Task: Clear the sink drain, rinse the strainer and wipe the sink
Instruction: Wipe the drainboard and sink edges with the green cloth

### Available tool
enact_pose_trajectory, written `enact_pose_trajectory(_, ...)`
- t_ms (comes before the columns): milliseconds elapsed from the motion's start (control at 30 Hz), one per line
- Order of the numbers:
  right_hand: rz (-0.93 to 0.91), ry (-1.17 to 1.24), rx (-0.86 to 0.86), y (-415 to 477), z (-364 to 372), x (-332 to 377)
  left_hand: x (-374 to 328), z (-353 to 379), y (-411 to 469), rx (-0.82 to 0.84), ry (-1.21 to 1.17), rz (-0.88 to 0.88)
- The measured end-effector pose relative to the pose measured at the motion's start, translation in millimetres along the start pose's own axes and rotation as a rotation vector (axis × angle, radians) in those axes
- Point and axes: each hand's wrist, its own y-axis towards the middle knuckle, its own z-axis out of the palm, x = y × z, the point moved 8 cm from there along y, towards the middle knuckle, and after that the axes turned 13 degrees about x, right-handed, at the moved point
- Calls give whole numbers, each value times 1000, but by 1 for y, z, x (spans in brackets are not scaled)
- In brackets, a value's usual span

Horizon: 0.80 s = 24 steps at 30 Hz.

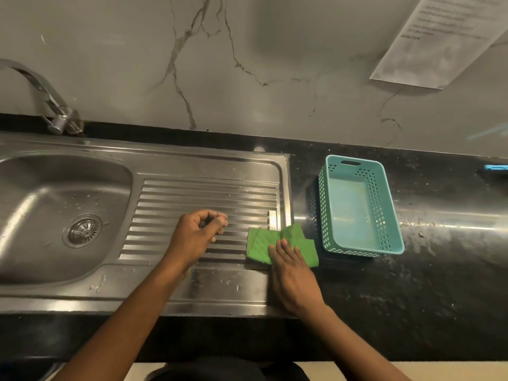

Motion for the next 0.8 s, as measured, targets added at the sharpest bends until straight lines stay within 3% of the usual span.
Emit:
enact_pose_trajectory(233, -10, 118, 11, -51, 21, 28, 0, 5, 8, 15, -36, 4)
enact_pose_trajectory(333, 80, 280, 78, -53, 13, 23, 1, 3, 8, 19, -29, 8)
enact_pose_trajectory(433, 173, 610, 116, -44, -14, 11, 4, -3, 8, 15, -22, 12)
enact_pose_trajectory(600, 284, 1140, -125, -21, -77, -17, 12, -18, 3, 9, -34, 4)
enact_pose_trajectory(667, 294, 1093, -243, -9, -102, -28, 16, -25, 0, 1, -34, -3)
enact_pose_trajectory(800, 284, 496, -436, 22, -136, -28, 23, -39, -5, -6, -40, -15)
